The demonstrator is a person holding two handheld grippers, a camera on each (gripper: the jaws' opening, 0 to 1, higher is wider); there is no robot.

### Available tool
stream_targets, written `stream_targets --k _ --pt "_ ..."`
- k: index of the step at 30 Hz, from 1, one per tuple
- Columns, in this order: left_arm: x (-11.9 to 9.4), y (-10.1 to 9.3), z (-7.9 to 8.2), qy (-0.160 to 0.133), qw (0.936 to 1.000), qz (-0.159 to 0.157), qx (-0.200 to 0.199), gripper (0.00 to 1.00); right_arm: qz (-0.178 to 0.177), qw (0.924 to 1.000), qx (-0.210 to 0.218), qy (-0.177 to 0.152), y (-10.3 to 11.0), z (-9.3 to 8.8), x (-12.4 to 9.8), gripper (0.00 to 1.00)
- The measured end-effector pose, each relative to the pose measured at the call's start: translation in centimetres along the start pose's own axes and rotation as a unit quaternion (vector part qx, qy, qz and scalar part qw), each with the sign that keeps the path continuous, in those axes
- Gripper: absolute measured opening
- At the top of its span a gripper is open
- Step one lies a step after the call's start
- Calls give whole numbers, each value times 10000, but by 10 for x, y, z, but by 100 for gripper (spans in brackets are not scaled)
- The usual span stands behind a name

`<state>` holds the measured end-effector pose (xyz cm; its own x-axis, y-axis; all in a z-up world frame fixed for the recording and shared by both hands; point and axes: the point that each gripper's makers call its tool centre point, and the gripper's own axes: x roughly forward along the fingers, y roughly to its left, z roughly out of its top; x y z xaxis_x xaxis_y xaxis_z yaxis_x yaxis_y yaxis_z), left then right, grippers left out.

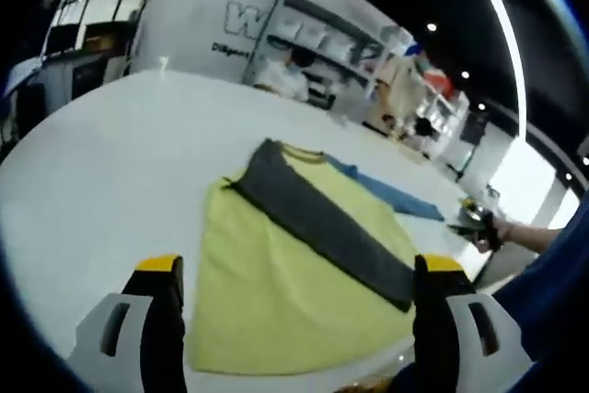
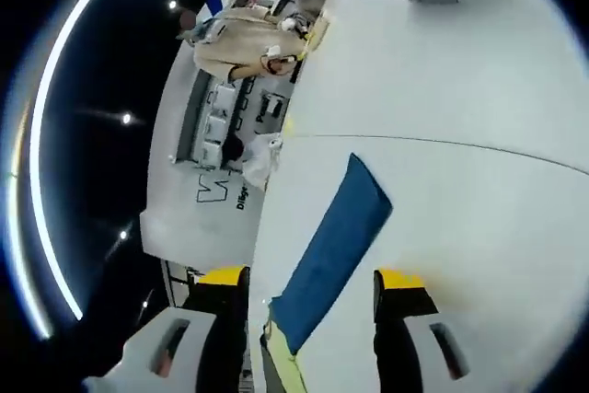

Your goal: Fold the garment on the visible template until the final outline fits inside the template.

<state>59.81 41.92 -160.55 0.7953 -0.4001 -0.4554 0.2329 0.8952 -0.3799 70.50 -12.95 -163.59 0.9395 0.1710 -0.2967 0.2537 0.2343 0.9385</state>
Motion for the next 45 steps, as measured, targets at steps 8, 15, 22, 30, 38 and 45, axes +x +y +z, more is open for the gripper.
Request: stream_targets --k 8,15,22,30,38,45 --pt "-6 -5 -4 -86 9998 181 -65 98 -46 9999 152 15 -6 12 19 48" --pt "-11 -6 -10 -114 9992 372 -79 98 -67 9999 155 27 -5 24 41 43" --pt "-13 -6 -13 -80 9988 482 -90 98 10 9993 202 -316 -6 46 45 42" --pt "-7 -8 -11 5 9990 435 -57 97 -132 9998 -133 -8 -10 30 48 30" --pt "-6 -13 -13 40 9994 354 21 98 -425 9981 -408 -153 -23 42 54 9" --pt "-12 -15 -12 -36 9995 301 -126 99 -300 9985 -215 -393 -15 45 55 0"
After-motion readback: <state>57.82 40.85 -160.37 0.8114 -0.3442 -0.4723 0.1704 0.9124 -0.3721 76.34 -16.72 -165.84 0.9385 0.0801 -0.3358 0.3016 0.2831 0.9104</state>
